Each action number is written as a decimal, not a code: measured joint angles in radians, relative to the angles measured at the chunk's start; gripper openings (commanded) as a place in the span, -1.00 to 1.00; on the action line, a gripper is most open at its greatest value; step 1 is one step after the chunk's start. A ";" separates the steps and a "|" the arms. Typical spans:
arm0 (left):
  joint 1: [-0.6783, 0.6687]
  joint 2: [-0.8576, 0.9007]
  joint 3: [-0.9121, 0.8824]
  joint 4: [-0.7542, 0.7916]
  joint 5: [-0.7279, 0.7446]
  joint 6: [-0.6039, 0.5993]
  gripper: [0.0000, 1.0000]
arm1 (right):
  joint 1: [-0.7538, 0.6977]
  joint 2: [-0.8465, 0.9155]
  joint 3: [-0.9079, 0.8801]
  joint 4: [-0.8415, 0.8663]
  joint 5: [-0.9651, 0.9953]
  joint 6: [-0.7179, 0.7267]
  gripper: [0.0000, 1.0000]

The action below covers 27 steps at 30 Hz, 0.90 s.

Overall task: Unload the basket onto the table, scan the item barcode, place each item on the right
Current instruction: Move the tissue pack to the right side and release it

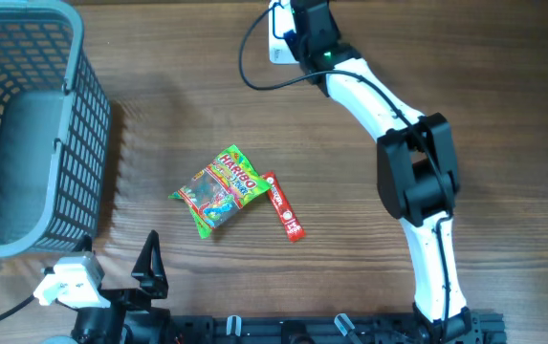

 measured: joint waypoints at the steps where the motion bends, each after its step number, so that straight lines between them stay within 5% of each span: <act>1: 0.000 0.000 0.000 -0.002 0.000 0.000 1.00 | -0.017 -0.018 0.000 -0.068 0.042 0.009 -0.91; 8: 0.000 0.000 0.000 -0.001 0.000 0.000 1.00 | -0.296 -0.084 0.004 -0.388 0.192 0.146 -0.91; 14: 0.000 0.000 0.000 -0.001 0.000 0.000 1.00 | -0.627 -0.084 -0.033 -0.409 0.168 0.207 -0.90; 15: 0.000 0.000 0.000 -0.001 0.000 0.000 1.00 | -0.676 -0.084 -0.045 -0.414 0.161 0.210 -0.74; 16: 0.000 0.000 0.000 -0.001 0.000 0.000 1.00 | -0.718 -0.084 -0.056 -0.417 0.157 0.212 -0.17; 17: 0.000 0.000 0.000 -0.001 0.000 0.000 1.00 | -0.760 -0.084 -0.069 -0.417 0.147 0.226 1.00; 22: 0.000 0.000 0.000 -0.001 0.000 0.000 1.00 | -0.801 -0.084 -0.071 -0.457 -0.010 0.229 0.99; 27: 0.000 0.000 0.000 -0.002 0.000 0.000 1.00 | -0.686 -0.150 -0.060 -0.609 -0.329 0.247 0.99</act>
